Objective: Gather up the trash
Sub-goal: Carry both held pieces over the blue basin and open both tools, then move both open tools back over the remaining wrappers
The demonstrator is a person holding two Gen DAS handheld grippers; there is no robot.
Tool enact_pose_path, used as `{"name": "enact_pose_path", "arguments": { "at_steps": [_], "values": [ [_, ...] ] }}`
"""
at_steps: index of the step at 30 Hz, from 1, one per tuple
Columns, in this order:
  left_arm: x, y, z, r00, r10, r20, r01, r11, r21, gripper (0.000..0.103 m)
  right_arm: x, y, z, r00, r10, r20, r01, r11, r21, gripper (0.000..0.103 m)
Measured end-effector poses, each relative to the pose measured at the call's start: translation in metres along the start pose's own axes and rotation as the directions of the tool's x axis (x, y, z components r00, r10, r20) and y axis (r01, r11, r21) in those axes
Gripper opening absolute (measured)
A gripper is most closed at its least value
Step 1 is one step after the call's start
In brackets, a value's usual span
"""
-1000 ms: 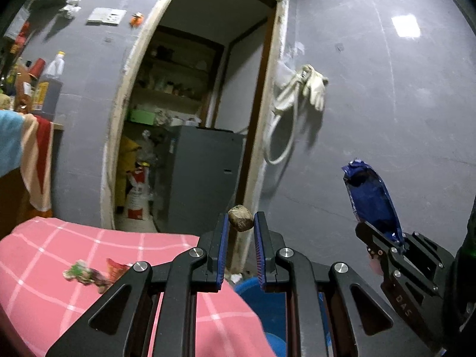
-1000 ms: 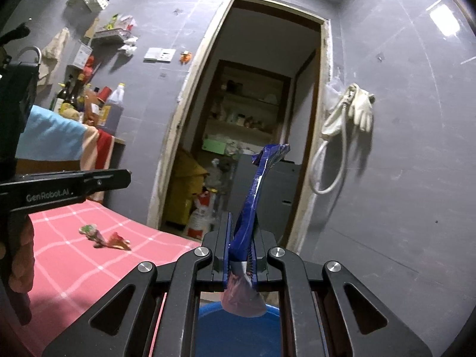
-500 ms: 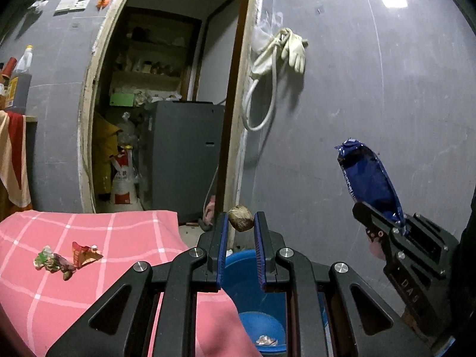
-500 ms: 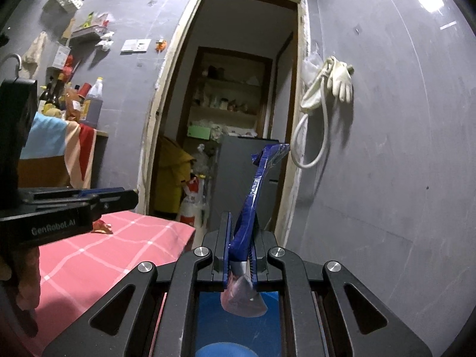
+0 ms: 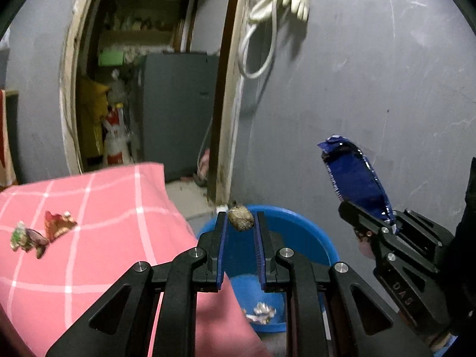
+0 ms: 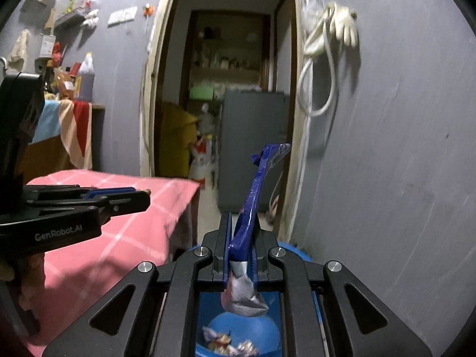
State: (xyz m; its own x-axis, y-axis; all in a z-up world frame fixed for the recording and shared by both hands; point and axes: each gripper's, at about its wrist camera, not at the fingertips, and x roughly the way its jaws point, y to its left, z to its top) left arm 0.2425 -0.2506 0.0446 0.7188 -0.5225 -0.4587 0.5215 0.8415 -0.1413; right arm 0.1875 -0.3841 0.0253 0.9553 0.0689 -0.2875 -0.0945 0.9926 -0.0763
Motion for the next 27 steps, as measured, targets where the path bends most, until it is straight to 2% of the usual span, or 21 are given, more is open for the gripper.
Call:
{"name": "enact_pose_path", "arguments": {
  "at_steps": [6, 8, 9, 12, 13, 17, 21, 24, 26, 27],
  "values": [
    [0.027, 0.007, -0.005, 0.993, -0.026, -0.115, 0.021, 0.999, -0.044, 0.014, 0.021, -0.008, -0.006, 0.994, 0.019, -0.110, -0.014, 0.999, 0.042, 0.012],
    [0.035, 0.010, -0.005, 0.988, -0.033, -0.152, 0.024, 0.998, -0.057, 0.015, 0.027, -0.012, -0.008, 0.990, 0.019, -0.140, -0.011, 0.998, 0.057, 0.020],
    [0.038, 0.011, -0.006, 0.985, -0.035, -0.169, 0.025, 0.998, -0.062, 0.016, 0.029, -0.013, -0.008, 0.989, 0.022, -0.149, -0.012, 0.998, 0.065, 0.029],
    [0.045, 0.017, -0.009, 0.979, -0.044, -0.199, 0.028, 0.996, -0.083, 0.027, 0.033, -0.015, -0.010, 0.986, 0.024, -0.166, -0.011, 0.997, 0.077, 0.030],
    [0.045, 0.020, -0.010, 0.978, -0.048, -0.201, 0.030, 0.995, -0.091, 0.031, 0.032, -0.015, -0.011, 0.986, 0.018, -0.168, -0.004, 0.997, 0.078, 0.030],
    [0.043, 0.025, -0.011, 0.978, -0.044, -0.204, 0.024, 0.995, -0.099, 0.032, 0.030, -0.018, -0.010, 0.986, 0.005, -0.165, 0.010, 0.996, 0.087, 0.032],
    [0.031, 0.029, -0.007, 0.983, -0.036, -0.181, 0.017, 0.994, -0.105, 0.037, 0.022, -0.022, -0.005, 0.990, -0.008, -0.142, 0.023, 0.995, 0.101, 0.047],
    [0.015, 0.032, -0.003, 0.990, -0.030, -0.138, 0.015, 0.994, -0.112, 0.042, 0.013, -0.021, 0.002, 0.994, -0.023, -0.111, 0.034, 0.994, 0.103, 0.049],
    [0.002, 0.034, 0.001, 0.995, -0.017, -0.102, 0.006, 0.994, -0.109, 0.050, 0.005, -0.021, 0.009, 0.996, -0.036, -0.086, 0.045, 0.993, 0.107, 0.057],
    [-0.005, 0.035, 0.002, 0.997, -0.009, -0.083, 0.000, 0.994, -0.109, 0.054, -0.001, -0.021, 0.012, 0.997, -0.043, -0.067, 0.051, 0.992, 0.113, 0.069]
  ]
}}
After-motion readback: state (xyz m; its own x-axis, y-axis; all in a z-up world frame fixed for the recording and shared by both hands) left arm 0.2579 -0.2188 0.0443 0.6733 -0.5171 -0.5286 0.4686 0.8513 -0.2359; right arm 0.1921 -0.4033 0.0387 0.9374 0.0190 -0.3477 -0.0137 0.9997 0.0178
